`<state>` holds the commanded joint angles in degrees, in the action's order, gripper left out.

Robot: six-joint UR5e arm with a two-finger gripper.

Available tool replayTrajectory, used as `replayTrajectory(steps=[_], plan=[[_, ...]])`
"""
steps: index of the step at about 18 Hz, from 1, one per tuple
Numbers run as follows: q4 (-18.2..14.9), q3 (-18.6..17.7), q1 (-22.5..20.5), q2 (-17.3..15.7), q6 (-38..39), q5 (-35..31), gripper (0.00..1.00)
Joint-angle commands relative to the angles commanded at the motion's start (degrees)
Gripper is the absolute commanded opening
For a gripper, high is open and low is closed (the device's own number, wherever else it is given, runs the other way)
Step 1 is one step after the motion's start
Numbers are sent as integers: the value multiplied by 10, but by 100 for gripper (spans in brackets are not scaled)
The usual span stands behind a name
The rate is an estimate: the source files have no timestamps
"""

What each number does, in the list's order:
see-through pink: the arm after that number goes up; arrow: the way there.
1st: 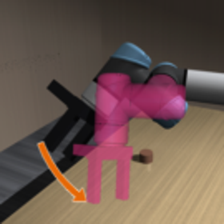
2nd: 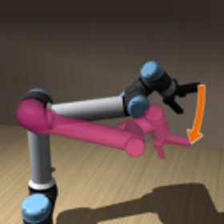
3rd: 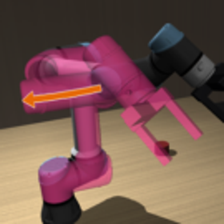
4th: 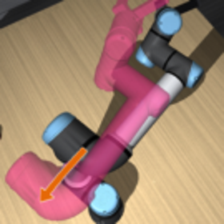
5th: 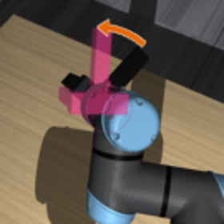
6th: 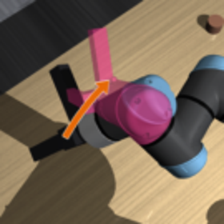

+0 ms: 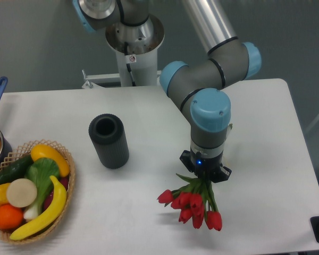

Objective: Insert the flowers into the vase
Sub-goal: 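Lift the gripper holding the red tulips upward from the table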

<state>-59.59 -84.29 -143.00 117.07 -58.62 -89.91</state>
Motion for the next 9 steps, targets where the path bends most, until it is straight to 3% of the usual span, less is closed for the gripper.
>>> replayTrajectory(steps=[5,9], plan=[[5,9,-2,-18,-1,14,0],[16,6,-13,-46,1,104,0]])
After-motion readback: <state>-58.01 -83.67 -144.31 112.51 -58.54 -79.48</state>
